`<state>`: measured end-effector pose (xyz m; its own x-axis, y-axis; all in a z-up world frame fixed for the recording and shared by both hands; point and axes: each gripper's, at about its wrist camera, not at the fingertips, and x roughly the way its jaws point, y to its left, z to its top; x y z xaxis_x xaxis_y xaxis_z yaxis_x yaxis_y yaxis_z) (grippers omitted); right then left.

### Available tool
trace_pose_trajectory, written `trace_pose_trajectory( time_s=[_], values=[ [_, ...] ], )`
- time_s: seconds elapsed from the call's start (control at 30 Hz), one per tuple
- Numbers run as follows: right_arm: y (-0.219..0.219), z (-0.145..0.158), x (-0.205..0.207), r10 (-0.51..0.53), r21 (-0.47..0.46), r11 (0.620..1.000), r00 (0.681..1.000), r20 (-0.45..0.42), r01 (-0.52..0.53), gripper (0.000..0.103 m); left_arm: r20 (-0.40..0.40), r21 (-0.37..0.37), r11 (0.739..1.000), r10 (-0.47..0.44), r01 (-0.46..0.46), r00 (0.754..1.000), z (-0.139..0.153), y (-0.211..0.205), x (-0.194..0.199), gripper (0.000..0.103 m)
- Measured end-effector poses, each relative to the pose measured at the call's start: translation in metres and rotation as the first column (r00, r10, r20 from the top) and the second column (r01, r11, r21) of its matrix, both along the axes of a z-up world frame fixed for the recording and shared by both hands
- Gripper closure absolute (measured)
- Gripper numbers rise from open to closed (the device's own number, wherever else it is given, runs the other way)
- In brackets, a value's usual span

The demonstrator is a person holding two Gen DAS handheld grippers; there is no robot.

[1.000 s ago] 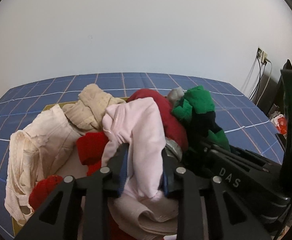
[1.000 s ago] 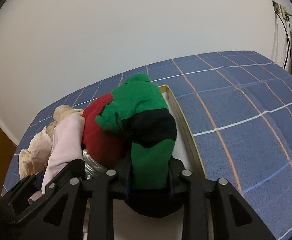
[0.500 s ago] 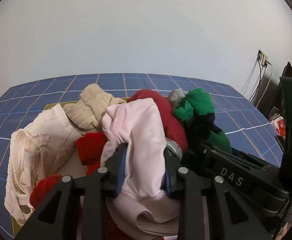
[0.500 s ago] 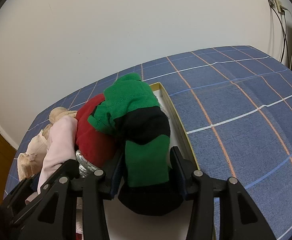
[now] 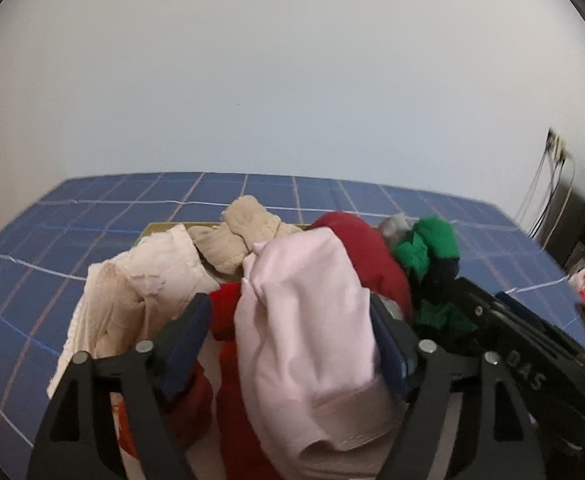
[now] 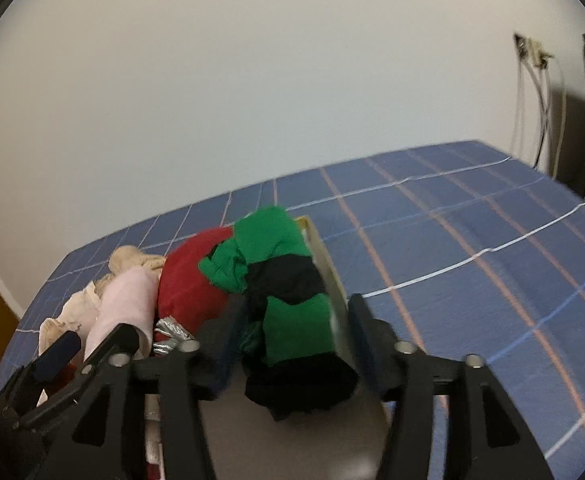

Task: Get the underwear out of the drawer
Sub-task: 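Open both tools to release the underwear and sock in the tray, then pull both open tools back away from the tray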

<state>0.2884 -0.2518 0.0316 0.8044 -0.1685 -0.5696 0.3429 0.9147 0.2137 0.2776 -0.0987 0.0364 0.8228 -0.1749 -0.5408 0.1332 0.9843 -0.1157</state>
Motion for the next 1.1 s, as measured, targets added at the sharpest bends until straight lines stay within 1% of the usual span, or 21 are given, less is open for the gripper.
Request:
trace_pose_trajectory(
  time_s=[0.07, 0.23, 0.3, 0.37, 0.4, 0.47, 0.63, 0.83, 1.1],
  values=[
    [0.0, 0.003, -0.007, 0.005, 0.003, 1.0, 1.0, 0.013, -0.005, 0.039, 0.002, -0.026, 1.0, -0.017, 0.017, 1.0, 0.0, 0.004, -0.002, 0.024],
    [0.004, 0.011, -0.019, 0.005, 0.001, 1.0, 1.0, 0.027, -0.005, 0.039, 0.017, -0.021, 1.0, -0.016, 0.016, 1.0, 0.007, 0.006, -0.013, 0.023],
    [0.007, 0.013, -0.024, 0.006, 0.008, 1.0, 0.999, 0.038, -0.007, 0.038, 0.036, -0.007, 1.0, 0.0, 0.0, 0.999, 0.011, 0.011, -0.017, 0.017],
    [0.008, 0.012, -0.024, 0.01, 0.0, 1.0, 0.999, 0.04, -0.01, 0.034, 0.067, 0.023, 0.999, 0.031, -0.032, 0.997, 0.015, 0.014, -0.022, 0.01],
    [0.009, 0.012, -0.024, 0.011, -0.011, 1.0, 0.999, 0.04, -0.011, 0.033, 0.076, 0.031, 0.999, 0.039, -0.041, 0.996, 0.016, 0.016, -0.025, 0.009],
    [0.012, 0.012, -0.029, 0.014, -0.033, 0.999, 0.999, 0.038, -0.012, 0.032, 0.084, 0.042, 0.997, 0.056, -0.06, 0.995, 0.016, 0.019, -0.03, 0.006],
    [0.02, 0.016, -0.04, 0.007, -0.061, 0.998, 1.0, 0.03, -0.005, 0.03, 0.087, 0.036, 0.998, 0.055, -0.059, 0.995, 0.016, 0.024, -0.038, 0.005],
    [0.025, 0.018, -0.052, 0.014, -0.076, 0.997, 1.0, 0.014, -0.013, 0.03, 0.115, 0.061, 0.996, 0.063, -0.07, 0.991, 0.015, 0.027, -0.05, 0.001],
    [0.033, 0.024, -0.084, 0.07, -0.069, 0.995, 0.997, 0.011, -0.069, 0.029, 0.102, 0.085, 0.996, 0.015, -0.024, 0.995, 0.015, 0.033, -0.073, 0.001]
  ],
)
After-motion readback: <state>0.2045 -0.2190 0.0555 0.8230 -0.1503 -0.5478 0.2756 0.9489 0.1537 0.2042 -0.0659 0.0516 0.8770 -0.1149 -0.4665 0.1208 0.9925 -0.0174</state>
